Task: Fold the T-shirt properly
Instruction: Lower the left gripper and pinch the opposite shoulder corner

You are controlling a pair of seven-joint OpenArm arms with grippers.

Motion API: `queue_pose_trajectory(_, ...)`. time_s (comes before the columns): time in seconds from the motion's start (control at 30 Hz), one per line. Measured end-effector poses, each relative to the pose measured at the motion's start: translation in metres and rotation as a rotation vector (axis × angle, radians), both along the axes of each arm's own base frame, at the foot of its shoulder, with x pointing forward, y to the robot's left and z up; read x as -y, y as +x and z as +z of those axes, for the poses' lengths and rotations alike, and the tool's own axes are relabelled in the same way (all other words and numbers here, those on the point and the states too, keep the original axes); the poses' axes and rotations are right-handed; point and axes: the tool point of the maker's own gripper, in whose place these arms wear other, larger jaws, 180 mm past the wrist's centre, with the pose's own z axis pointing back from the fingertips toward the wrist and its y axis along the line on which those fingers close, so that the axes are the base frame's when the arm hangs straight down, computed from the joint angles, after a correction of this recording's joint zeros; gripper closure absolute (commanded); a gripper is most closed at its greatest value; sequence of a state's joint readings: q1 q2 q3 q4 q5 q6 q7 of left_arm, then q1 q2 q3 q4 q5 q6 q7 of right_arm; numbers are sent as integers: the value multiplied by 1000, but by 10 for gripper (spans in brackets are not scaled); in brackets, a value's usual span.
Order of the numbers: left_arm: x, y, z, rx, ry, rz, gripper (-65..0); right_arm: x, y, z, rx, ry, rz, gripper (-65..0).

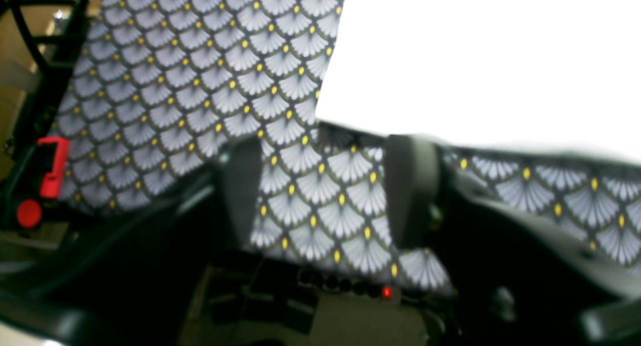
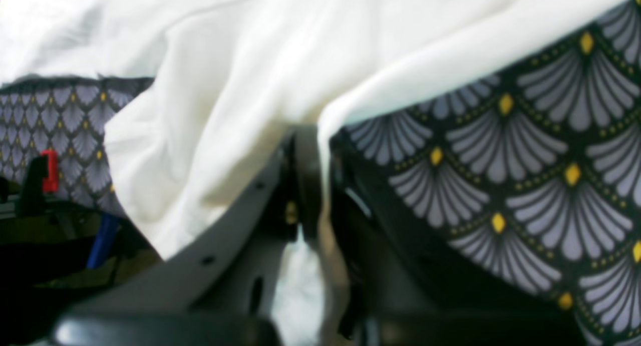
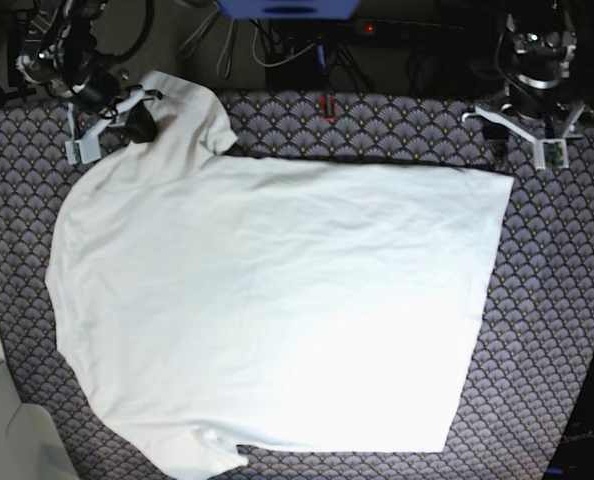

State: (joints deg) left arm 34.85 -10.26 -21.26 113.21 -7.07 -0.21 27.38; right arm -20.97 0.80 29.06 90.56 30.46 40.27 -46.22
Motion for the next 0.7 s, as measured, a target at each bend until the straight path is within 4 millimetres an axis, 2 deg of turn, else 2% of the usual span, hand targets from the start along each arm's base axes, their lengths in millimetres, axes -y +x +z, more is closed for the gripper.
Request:
queue_pose_trajectory(0.07, 2, 9, -1, 21, -52, 13, -458, 1, 0, 0, -1, -1, 1, 0)
queue_pose_trajectory(0.23, -2, 26, -14, 23, -111, 45, -463, 1, 0, -1, -2, -1, 3, 0)
queue_pose_trajectory(0.43, -15, 42, -44, -10, -143, 98, -463, 3, -1, -1, -4, -8, 13, 0)
queue_pose_trajectory(0.6, -19, 45, -61, -38, -163, 123, -463, 3, -1, -1, -3, -9, 15, 0)
queue_pose_trajectory(0.7, -15, 44, -74, -62, -195, 155, -463, 3, -1, -1, -3, -9, 15, 0)
